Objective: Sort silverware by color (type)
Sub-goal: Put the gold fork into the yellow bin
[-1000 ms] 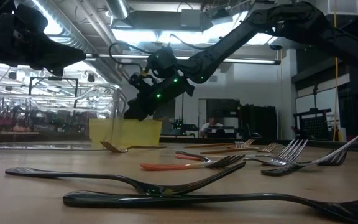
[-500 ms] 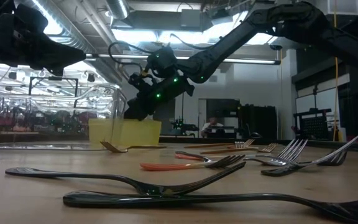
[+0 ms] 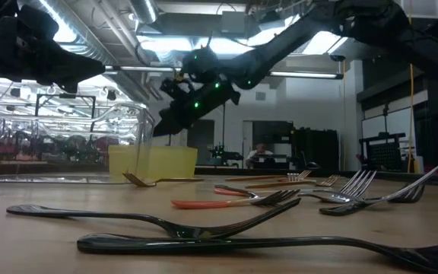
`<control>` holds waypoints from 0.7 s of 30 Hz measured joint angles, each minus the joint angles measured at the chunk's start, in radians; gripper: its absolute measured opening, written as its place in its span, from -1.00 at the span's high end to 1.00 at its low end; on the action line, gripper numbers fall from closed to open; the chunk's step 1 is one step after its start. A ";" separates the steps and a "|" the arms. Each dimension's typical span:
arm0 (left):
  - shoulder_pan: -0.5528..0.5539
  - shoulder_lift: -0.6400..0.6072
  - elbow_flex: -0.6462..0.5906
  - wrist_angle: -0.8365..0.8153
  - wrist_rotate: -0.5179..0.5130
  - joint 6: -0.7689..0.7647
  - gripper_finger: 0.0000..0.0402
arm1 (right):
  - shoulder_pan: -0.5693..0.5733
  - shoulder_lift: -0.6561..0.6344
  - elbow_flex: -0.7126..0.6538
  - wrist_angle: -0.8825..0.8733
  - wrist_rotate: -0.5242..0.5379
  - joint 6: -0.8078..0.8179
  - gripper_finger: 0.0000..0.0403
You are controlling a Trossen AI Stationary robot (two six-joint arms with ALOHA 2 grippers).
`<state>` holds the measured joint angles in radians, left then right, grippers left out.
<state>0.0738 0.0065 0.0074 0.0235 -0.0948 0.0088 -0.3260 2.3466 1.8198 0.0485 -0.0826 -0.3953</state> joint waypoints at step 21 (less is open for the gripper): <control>0.000 0.000 0.000 0.000 0.000 0.000 0.68 | 0.032 -0.262 0.000 -0.491 -0.067 -0.026 0.70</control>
<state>0.0735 0.0067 0.0074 0.0235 -0.0945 0.0090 -0.2941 2.0841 1.8202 -0.4425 -0.1494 -0.4215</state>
